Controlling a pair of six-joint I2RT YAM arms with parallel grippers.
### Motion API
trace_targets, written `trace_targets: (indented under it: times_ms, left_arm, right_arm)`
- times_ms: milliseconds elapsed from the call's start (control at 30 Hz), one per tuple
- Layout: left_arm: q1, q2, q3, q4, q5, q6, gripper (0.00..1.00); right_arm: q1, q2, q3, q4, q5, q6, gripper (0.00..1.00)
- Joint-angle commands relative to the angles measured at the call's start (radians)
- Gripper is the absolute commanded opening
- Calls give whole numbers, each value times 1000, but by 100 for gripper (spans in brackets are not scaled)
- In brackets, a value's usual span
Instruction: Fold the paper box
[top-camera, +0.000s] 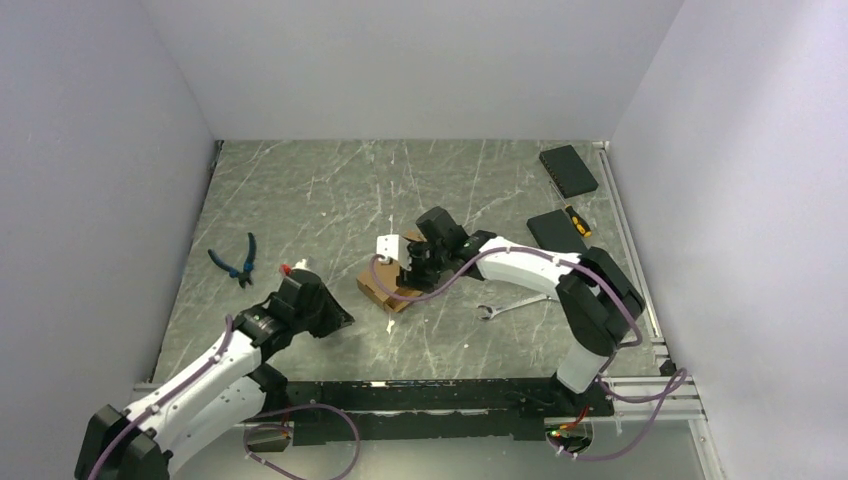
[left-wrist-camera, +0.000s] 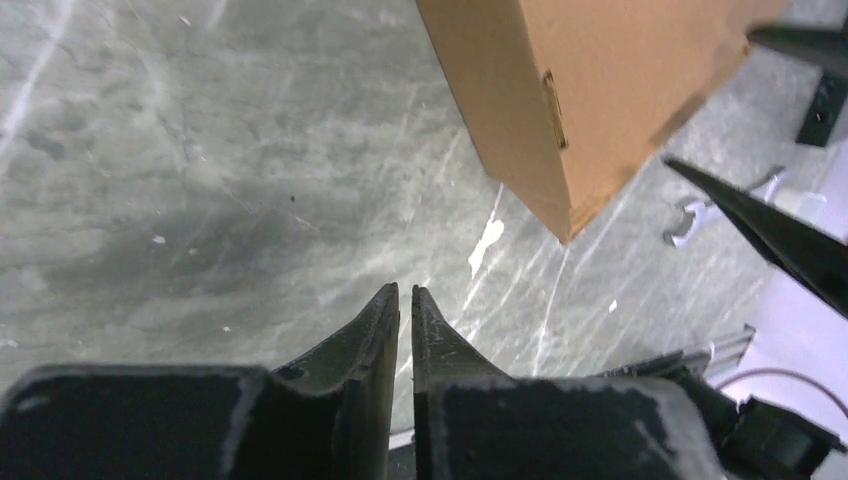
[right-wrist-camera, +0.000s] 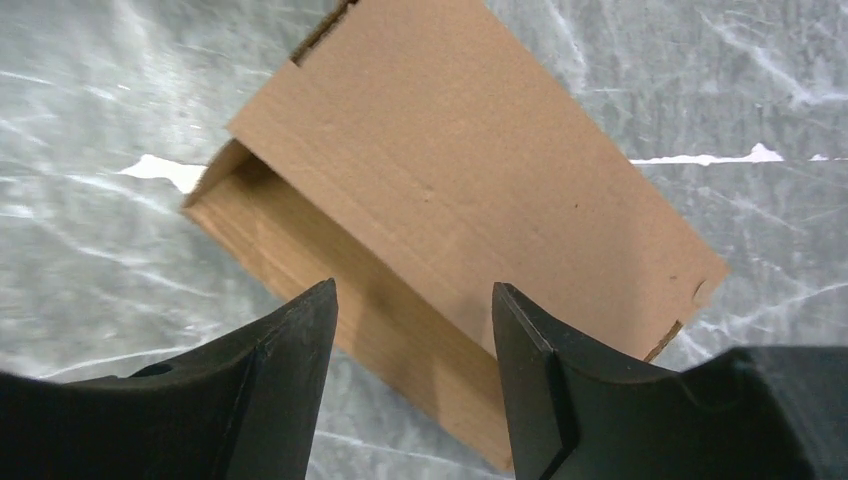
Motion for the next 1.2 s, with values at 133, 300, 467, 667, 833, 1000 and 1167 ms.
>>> trace_targets:
  times_ms: [133,300,467,667,833,1000,1167]
  left_arm:
    - [6,237,134,72,-151,18,11]
    - [29,398,214,111,-157,63,7]
    - [54,513,260,134,-160,97,6]
    - [99,607,308,146,-143,156,6]
    - [137,686,381,125,-146,228,6]
    - [181,786,471,98,-114,315,6]
    - [200,871,551,77,-74,371,5]
  right_arm:
    - [-204,-111,40,58,-173,330,45]
    - [-285,-48,15,186,90,492,17]
    - [-280,92,85,173,162,531,12]
    - [-277,161,131,133,124,520,10]
    - [-258,120,93,92,10,444,9]
    - [-216,66,39,61,-52,376,8]
    - [-172,14,0,27,-75,320,8]
